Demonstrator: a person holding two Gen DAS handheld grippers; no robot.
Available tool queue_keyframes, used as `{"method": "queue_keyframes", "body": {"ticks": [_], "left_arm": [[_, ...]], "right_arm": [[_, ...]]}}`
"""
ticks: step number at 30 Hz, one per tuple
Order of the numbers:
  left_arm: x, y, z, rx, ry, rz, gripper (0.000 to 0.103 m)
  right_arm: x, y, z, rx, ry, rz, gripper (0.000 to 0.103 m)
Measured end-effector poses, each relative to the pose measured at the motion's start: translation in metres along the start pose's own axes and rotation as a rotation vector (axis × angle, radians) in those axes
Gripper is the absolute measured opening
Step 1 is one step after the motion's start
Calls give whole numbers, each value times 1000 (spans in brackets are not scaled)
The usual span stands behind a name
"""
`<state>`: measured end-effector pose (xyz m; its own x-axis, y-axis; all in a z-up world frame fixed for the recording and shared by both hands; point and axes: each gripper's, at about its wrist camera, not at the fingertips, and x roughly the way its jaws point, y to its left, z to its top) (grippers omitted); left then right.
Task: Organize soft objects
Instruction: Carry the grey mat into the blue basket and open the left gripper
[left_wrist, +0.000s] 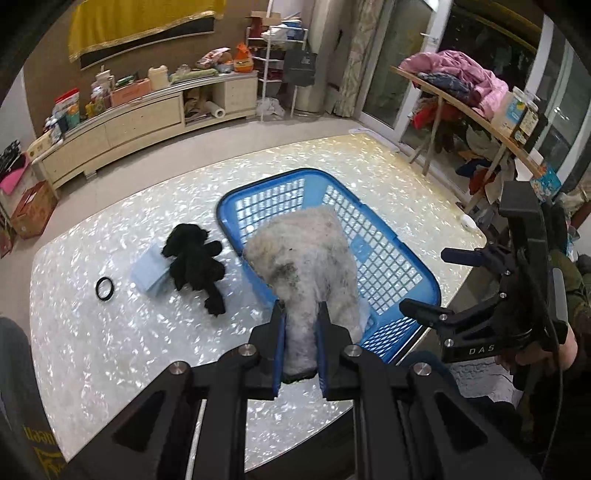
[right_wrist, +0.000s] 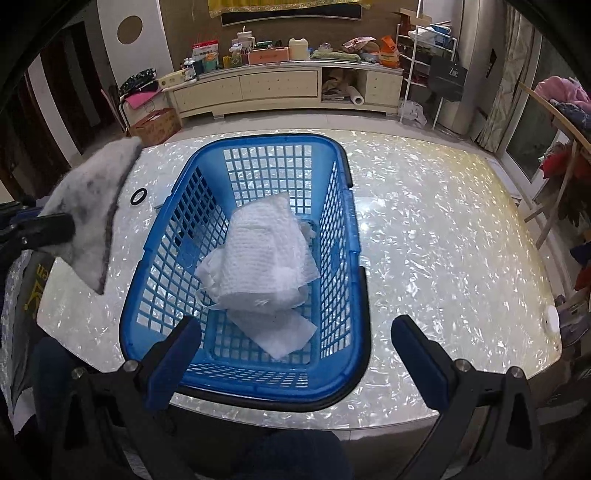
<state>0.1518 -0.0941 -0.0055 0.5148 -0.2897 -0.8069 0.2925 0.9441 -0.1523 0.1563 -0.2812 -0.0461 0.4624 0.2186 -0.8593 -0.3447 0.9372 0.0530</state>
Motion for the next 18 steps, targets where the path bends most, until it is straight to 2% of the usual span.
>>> {"method": "queue_keyframes", "body": {"ticks": [7, 18], "left_arm": [[30, -24, 11, 48, 47, -35, 13], [81, -55, 11, 97, 138, -79, 13]], "right_arm": [[4, -16, -1, 31, 3, -11, 103], [12, -35, -8, 81, 16, -14, 103]]}}
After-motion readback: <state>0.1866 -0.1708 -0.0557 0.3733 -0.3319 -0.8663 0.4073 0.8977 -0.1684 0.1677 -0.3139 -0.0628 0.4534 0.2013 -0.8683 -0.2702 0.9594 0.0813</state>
